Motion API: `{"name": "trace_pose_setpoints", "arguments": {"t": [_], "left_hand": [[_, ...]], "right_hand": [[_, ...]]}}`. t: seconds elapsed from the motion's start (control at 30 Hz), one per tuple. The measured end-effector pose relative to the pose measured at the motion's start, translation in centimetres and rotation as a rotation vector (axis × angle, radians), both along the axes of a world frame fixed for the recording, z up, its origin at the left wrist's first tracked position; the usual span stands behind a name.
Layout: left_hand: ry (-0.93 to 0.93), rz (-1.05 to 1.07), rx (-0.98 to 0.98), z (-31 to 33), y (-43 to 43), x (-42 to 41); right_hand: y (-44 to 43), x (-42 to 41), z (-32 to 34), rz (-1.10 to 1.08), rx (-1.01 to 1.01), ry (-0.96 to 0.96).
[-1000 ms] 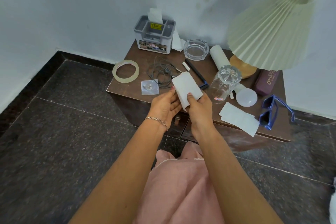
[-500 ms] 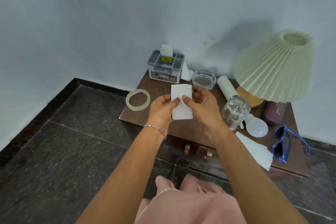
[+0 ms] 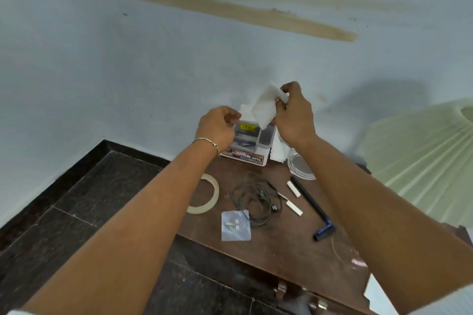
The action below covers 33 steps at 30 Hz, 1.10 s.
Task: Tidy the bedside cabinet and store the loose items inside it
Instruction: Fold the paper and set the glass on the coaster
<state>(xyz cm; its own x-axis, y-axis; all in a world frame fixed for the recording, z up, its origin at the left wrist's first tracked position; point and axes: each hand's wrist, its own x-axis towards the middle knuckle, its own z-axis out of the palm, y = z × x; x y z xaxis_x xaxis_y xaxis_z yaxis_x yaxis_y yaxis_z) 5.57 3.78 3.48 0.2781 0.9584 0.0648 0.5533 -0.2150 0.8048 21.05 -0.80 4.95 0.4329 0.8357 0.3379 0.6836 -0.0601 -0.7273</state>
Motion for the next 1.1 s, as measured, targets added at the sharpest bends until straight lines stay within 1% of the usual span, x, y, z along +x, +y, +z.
{"name": "trace_pose_setpoints", "arguments": {"t": [0.07, 0.2, 0.3, 0.43, 0.57, 0.67, 0.9, 1.1], "left_hand": [[0.139, -0.038, 0.061, -0.5, 1.1, -0.4], [0.279, -0.119, 0.137, -2.0, 3.5, 0.0], [0.395, -0.138, 0.209, -3.7, 5.8, 1.0], [0.551, -0.143, 0.163, -4.6, 7.9, 2.3], [0.644, -0.162, 0.131, -5.2, 9.0, 3.2], [0.639, -0.152, 0.124, -5.5, 9.3, 3.5], [0.54, -0.103, 0.131, -5.7, 9.3, 3.2], [0.464, -0.072, 0.128, -5.9, 9.4, 3.2]], "right_hand": [[1.5, 0.2, -0.5, 0.013, -0.02, -0.056], [3.6, 0.5, -1.5, 0.071, -0.059, -0.128], [4.8, 0.5, -2.5, 0.103, -0.064, -0.178], [5.9, 0.9, -3.6, 0.107, -0.053, -0.239], [6.7, 1.5, -3.9, 0.128, -0.036, -0.29], [7.3, 2.1, -3.9, 0.17, -0.05, -0.314], [8.2, 3.3, -4.3, 0.258, -0.181, -0.329], [8.5, 3.9, -4.6, 0.266, -0.153, -0.383]]}}
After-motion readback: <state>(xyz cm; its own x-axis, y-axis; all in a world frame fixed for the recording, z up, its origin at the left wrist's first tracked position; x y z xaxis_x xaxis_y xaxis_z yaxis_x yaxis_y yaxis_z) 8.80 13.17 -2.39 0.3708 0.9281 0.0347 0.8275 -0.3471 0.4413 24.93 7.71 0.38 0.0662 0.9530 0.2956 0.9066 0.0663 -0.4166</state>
